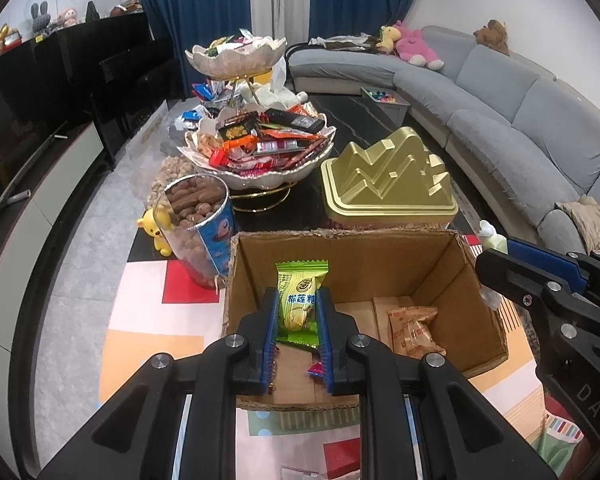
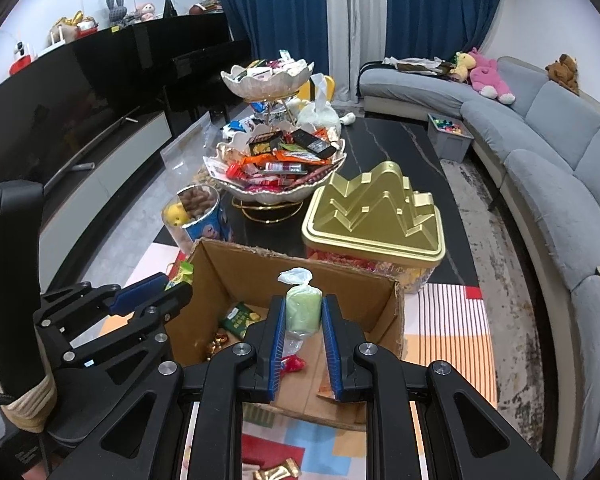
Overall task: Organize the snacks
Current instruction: 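Open both tools to drop the candy and packet into the box, then withdraw both open tools from the box back toward the snacks on the mat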
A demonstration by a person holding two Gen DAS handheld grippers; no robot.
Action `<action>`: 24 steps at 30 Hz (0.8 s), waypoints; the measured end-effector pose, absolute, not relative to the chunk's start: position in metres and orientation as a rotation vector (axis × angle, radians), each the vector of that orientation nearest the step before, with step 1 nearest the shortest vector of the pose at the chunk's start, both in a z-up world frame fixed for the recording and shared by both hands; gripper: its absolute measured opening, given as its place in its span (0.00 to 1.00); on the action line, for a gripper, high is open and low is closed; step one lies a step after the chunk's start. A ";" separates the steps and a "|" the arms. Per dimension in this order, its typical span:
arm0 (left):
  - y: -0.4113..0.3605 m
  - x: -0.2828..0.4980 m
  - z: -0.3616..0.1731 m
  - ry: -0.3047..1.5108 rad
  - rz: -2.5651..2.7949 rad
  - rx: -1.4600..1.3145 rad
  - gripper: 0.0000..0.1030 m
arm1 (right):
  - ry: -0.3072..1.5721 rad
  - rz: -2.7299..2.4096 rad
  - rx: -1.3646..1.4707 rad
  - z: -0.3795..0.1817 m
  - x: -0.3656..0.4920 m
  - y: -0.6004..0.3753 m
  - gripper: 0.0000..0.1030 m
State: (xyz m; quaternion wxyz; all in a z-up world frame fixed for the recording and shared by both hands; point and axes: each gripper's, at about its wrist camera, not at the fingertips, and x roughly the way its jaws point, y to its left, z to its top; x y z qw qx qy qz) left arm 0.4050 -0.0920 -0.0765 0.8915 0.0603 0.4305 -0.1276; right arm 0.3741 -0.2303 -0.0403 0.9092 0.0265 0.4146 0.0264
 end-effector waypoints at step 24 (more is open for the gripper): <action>-0.076 0.377 -0.057 0.854 -0.196 0.148 0.63 | 0.832 -0.001 0.061 -0.025 0.354 -0.234 0.75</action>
